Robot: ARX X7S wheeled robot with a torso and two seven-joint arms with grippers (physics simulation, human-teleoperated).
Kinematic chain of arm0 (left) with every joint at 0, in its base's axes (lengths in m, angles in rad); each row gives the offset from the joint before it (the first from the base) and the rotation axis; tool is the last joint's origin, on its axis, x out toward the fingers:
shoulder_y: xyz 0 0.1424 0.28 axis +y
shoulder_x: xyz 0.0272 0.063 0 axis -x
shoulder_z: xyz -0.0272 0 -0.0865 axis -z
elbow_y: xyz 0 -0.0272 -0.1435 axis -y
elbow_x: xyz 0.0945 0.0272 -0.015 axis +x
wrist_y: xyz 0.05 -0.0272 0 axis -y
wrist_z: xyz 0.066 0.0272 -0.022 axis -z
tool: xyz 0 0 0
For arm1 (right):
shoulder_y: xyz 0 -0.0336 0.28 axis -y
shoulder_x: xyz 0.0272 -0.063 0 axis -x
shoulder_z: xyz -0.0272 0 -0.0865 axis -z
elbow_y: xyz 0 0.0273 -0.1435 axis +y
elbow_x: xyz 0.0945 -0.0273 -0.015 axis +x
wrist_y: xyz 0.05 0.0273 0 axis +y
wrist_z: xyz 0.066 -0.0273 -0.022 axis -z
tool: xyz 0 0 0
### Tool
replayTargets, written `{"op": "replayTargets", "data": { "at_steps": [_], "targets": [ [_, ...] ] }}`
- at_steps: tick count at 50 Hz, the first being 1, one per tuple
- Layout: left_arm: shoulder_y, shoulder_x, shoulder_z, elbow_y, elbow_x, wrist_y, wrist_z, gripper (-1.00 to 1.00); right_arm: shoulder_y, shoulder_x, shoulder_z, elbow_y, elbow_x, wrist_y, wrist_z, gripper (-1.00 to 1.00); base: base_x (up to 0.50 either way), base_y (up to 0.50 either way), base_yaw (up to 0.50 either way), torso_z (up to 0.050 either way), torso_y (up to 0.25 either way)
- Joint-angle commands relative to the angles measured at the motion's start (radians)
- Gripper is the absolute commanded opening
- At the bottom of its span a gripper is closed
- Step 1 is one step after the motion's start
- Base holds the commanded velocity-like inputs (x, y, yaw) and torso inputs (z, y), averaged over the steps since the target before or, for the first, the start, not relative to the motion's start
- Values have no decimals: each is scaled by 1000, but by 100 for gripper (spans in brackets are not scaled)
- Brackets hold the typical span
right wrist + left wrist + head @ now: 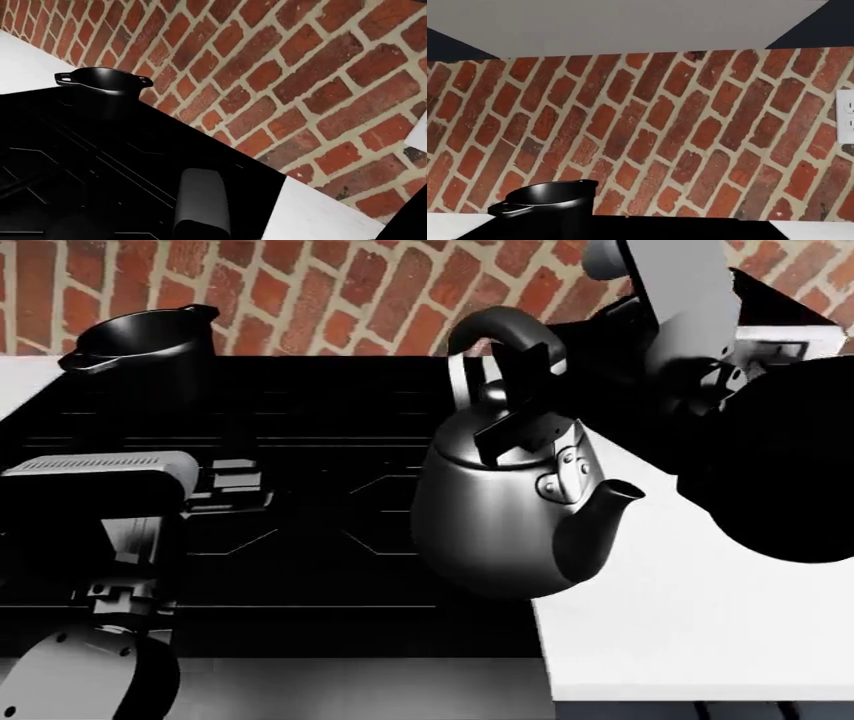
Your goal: Pick the kettle from the counter and place it on a stove burner. Then turn the burner on.
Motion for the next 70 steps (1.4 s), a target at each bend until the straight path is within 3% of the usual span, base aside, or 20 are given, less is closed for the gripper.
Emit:
{"op": "replayTargets", "data": {
  "at_steps": [1, 20, 29, 41, 70],
  "targets": [
    [1, -4, -1, 2, -6, 0, -5, 100, 36, 7, 13, -17, -64, 1, 5, -100, 0, 500, 0, 0, 0],
    [0, -10, 8, -1, -11, 0, -9, 100, 55, 5, -28, 7, -144, -38, -84, -100, 41, 498, 0, 1, 2],
    [0, -15, 7, 3, -17, -2, -12, 100, 95, -19, -171, 80, -366, -105, -222, -100, 0, 0, 0, 1, 2],
    [0, -18, 10, -1, -18, 3, -16, 100, 98, -74, -282, 193, -520, -202, -306, -100, 0, 0, 0, 1, 2],
    [0, -26, 16, -15, -27, 14, -22, 100, 71, -151, -324, 380, -687, -434, -367, -100, 0, 0, 0, 1, 2]
  ]
}}
